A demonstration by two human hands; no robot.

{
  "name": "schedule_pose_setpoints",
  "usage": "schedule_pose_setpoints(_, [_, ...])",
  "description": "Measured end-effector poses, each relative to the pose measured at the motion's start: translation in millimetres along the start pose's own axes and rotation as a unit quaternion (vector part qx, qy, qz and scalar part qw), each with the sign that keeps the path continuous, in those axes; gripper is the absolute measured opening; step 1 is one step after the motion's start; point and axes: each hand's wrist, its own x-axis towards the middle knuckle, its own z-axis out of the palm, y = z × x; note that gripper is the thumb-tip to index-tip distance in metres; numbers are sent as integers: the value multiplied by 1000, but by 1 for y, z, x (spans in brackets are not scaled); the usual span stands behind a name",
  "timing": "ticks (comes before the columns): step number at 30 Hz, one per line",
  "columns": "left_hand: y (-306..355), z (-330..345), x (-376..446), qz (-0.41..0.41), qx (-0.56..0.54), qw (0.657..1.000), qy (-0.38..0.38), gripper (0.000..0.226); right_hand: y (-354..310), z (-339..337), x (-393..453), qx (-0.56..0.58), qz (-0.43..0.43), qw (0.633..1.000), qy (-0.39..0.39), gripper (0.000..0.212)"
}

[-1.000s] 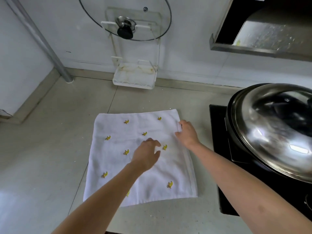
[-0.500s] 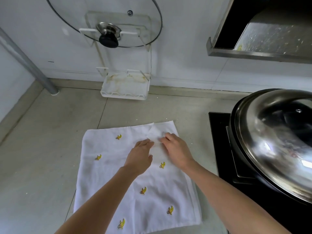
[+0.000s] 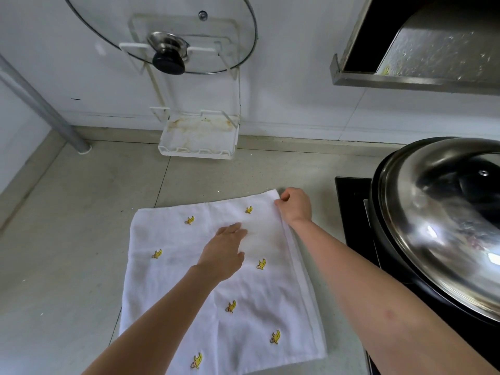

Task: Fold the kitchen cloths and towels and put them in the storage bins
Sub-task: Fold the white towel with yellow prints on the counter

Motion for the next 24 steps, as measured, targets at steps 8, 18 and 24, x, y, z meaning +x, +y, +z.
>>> schedule_pose_setpoints(8, [4,10,-31,32,81,995,-52,62,45,-14,-103,-16,0,1000,-10,15])
schedule_pose_setpoints(18, [7,49,-92,87,143,982,-91,70,86,-22,-212,-20,39,997,56,17])
schedule_pose_setpoints(24, [-16,53,-113,146,158,972,-91,67,85,-8,-227,-135,3,986,97,19])
